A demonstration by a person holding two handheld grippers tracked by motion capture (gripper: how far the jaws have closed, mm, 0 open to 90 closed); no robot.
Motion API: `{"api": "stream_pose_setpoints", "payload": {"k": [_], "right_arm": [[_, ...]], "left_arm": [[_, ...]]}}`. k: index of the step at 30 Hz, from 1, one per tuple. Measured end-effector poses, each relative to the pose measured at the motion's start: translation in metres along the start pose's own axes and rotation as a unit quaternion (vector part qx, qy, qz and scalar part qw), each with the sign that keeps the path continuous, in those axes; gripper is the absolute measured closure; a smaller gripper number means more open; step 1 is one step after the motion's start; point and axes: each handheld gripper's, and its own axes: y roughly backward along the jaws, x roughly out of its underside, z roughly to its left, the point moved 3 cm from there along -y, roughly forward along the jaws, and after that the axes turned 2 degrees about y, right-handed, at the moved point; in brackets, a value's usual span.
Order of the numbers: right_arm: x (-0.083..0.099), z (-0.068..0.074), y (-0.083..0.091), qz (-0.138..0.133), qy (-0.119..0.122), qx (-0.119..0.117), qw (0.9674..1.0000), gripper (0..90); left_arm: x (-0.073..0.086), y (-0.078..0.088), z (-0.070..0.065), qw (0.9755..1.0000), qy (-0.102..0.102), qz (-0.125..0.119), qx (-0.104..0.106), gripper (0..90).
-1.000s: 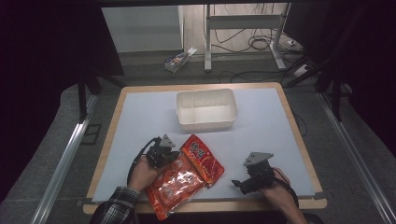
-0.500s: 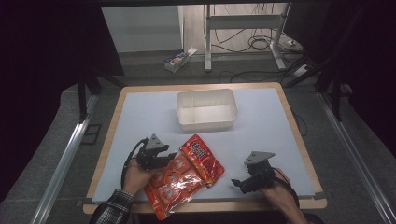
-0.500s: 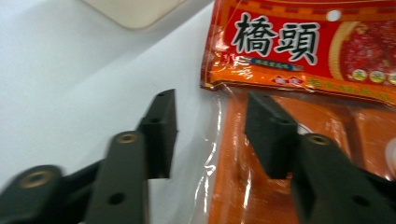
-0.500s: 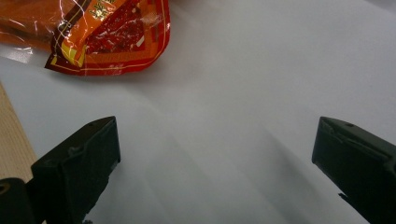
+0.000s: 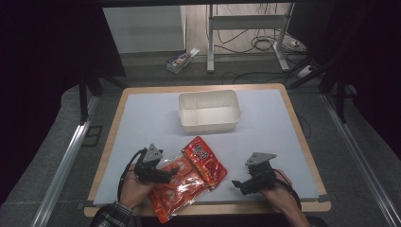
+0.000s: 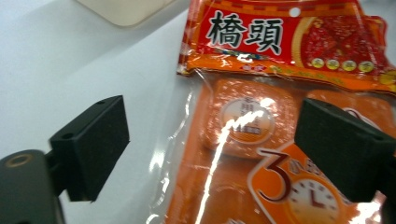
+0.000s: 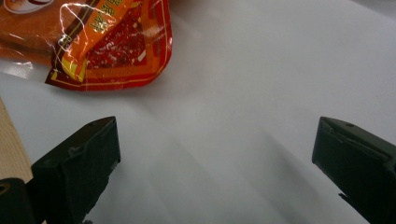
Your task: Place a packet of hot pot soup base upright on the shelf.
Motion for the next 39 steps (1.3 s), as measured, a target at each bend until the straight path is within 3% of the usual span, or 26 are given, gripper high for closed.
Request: {"api": "stream_pose_setpoints", "payload": {"k": [5,9,19,26,32,39], "right_arm": [[-0.007,0.001,-0.004,-0.011,-0.004,-0.005,0.9999,1.0],[-0.013,0.003,-0.008,-0.014,-0.008,-0.021,0.9996,1.0],[-0.029,0.010,-0.016,-0.018,-0.029,-0.053,0.9980,3.4],[-0.040,0.012,-0.028,-0.009,-0.019,-0.059,0.9980,10.7],[-0.053,0.018,-0.049,0.001,-0.011,-0.068,0.9976,14.7],[-0.062,0.023,-0.066,0.018,0.004,-0.083,0.9964,26.9]], "left_arm": [[0.006,0.008,-0.012,0.9998,-0.018,0.005,-0.001,4.4],[0.011,0.014,-0.021,0.9993,-0.035,0.001,-0.010,3.5],[0.021,0.021,-0.026,0.9982,-0.052,0.008,-0.030,3.3],[0.025,0.025,-0.025,0.9975,-0.056,0.010,-0.042,3.5],[0.026,0.026,-0.025,0.9971,-0.059,0.009,-0.047,3.5],[0.027,0.027,-0.026,0.9963,-0.067,0.016,-0.052,4.2]]}}
